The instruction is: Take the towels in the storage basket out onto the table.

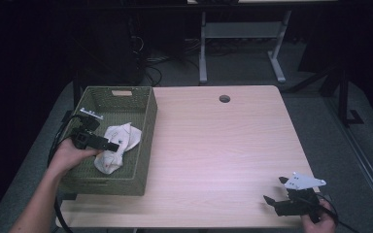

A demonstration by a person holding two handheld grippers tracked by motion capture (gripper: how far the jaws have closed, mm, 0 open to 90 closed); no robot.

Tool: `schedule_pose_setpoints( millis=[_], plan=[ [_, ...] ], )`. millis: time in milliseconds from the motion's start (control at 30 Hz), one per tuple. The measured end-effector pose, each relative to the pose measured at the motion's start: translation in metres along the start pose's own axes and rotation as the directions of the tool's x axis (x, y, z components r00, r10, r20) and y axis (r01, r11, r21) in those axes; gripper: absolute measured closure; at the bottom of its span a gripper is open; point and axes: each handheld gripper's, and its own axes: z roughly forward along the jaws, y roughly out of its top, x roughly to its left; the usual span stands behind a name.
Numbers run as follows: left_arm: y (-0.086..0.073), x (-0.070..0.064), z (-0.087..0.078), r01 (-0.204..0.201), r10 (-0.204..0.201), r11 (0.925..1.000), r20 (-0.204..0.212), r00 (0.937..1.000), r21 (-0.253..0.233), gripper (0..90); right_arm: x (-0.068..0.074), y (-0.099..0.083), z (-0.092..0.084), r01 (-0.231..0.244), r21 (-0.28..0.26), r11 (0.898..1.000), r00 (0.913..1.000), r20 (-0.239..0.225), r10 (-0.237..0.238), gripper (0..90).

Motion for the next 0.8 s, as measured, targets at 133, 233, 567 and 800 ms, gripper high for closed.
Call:
schedule_pose_setpoints(
  millis=[133,233,567,800],
  plan=[
    [-0.002,0.006,0.009,0.026,-0.024,0.999,-0.038,0.999,0.036,35.4,0.001,0.0,0.0,-0.001,0.002,1.0,1.0,0.0,0.001,14.0],
    [-0.001,0.007,0.013,0.027,-0.023,0.9977,-0.056,0.9982,0.062,37.1,0.001,0.0,0.001,0.002,0.002,1.0,1.0,0.0,-0.002,14.0],
    [0.003,0.009,0.036,0.073,-0.046,0.9828,-0.162,0.9858,0.17,45.0,0.002,0.001,0.001,0.009,-0.001,1.0,1.0,-0.003,-0.009,14.0],
    [0.006,0.006,0.048,0.06,-0.009,0.9699,-0.213,0.977,0.236,59.9,0.002,0.002,0.0,0.011,-0.003,1.0,0.9999,-0.001,-0.011,14.0]
  ],
)
